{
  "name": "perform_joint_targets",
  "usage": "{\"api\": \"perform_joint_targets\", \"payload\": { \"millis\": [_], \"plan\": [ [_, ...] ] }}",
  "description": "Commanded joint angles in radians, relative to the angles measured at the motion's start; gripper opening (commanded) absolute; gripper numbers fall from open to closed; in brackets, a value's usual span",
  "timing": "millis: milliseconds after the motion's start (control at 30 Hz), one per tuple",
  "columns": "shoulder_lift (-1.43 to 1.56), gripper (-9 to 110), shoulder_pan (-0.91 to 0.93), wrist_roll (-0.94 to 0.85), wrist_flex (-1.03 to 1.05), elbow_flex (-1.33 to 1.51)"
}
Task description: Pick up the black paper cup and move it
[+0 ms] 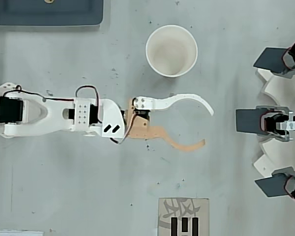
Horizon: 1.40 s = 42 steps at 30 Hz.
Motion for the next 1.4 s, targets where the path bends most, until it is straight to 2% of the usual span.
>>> {"api": "perform_joint_targets", "payload": {
  "millis": [0, 833, 1367],
  "plan": [
    [0.086, 11, 0.012, 0.006, -0.031, 0.018],
    [0.428, 14, 0.012, 0.052, -0.061, 0.388],
    [0.58, 24, 0.008, 0.071, -0.092, 0.566]
  ]
}}
